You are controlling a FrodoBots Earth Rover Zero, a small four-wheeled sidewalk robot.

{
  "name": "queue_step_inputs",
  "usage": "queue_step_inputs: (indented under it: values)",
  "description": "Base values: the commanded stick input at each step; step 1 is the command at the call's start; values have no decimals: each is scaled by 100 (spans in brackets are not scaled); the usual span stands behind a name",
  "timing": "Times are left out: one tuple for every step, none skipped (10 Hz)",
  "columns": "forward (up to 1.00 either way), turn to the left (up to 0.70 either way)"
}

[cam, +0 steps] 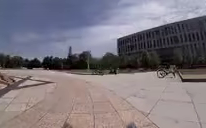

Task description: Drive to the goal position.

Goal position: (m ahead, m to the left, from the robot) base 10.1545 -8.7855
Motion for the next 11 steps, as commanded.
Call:
queue_step_inputs:
  values:
    - [45,-27]
    - [45,-27]
    - [45,-27]
    - [45,-27]
    - [45,-27]
    - [45,-27]
    - [45,-27]
    - [45,-27]
    - [45,-16]
    - [45,0]
    - [45,0]
